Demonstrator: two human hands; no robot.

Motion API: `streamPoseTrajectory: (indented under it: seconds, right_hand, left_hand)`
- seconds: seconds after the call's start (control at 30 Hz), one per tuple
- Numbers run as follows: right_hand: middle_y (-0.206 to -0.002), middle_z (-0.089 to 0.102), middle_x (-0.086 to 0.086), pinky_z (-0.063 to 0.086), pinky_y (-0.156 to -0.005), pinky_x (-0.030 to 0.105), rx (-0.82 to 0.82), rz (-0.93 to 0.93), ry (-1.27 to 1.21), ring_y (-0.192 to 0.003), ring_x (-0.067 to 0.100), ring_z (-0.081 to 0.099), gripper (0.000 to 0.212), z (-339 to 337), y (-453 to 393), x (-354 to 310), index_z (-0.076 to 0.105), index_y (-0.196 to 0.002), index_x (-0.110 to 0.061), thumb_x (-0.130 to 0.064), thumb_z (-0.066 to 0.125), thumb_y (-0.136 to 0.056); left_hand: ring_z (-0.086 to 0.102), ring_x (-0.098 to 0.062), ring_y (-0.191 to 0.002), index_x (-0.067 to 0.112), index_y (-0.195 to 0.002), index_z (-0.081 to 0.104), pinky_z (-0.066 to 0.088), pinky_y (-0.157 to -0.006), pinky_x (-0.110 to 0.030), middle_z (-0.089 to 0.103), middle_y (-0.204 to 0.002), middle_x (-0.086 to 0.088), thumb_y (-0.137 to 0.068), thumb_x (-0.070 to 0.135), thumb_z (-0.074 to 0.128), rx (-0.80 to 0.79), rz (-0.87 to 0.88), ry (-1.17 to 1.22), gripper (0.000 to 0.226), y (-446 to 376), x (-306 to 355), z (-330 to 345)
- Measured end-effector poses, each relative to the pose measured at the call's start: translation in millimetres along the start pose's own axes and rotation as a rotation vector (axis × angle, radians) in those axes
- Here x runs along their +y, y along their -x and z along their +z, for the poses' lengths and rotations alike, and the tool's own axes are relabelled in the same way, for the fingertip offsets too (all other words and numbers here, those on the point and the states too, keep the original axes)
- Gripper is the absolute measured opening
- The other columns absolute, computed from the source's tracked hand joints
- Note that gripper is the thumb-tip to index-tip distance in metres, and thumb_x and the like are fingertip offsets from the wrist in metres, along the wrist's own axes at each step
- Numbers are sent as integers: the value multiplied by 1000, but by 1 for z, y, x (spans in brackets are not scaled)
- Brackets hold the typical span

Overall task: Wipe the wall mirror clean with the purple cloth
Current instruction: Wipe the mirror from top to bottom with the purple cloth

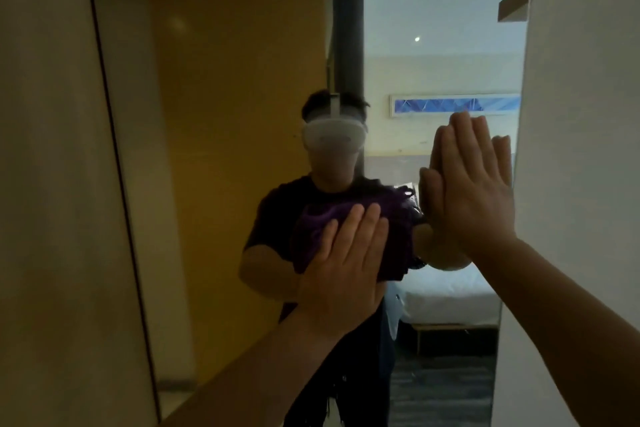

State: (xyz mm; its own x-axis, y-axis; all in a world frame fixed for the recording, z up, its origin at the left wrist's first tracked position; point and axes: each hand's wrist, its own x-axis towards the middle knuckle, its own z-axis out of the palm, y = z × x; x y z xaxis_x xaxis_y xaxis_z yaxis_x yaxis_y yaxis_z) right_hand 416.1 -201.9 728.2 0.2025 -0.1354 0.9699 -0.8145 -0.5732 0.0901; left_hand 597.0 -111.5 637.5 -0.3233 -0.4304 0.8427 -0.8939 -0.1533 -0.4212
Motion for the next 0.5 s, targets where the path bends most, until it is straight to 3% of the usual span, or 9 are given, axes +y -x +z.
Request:
streamPoseTrajectory:
  seconds: [0.1,0.3,0.37,0.5]
  right_hand:
    - [-163,18,18,7,-122,56,2,-26,19,-152,35,10,62,0,13,9,22,-154,-3,-40,27,-105]
    - [-165,8,13,2,-123,53,-121,-45,42,-154,29,0,65,-9,14,20,15,-156,-8,-45,24,-104]
    - [-165,10,13,5,-122,57,-125,6,27,-154,30,2,65,-15,18,31,17,-156,-7,-45,23,-103]
    - [-165,11,12,8,-122,58,-141,-6,49,-153,30,4,66,-18,24,45,17,-155,-9,-48,21,-103]
  left_hand:
    - [19,-30,-148,9,-153,20,13,-120,-47,22,-159,-12,-89,44,46,-63,36,6,77,46,21,13]
    - [19,-30,-148,10,-154,21,20,-117,-48,24,-160,-12,-85,44,52,-186,64,16,83,65,23,8]
    - [14,-30,-149,10,-155,16,17,-118,-49,18,-161,-12,-86,45,49,-192,27,41,84,43,13,-3]
    - [11,-32,-149,6,-153,16,10,-120,-51,18,-161,-16,-94,44,39,-44,-103,29,74,-68,-23,-37]
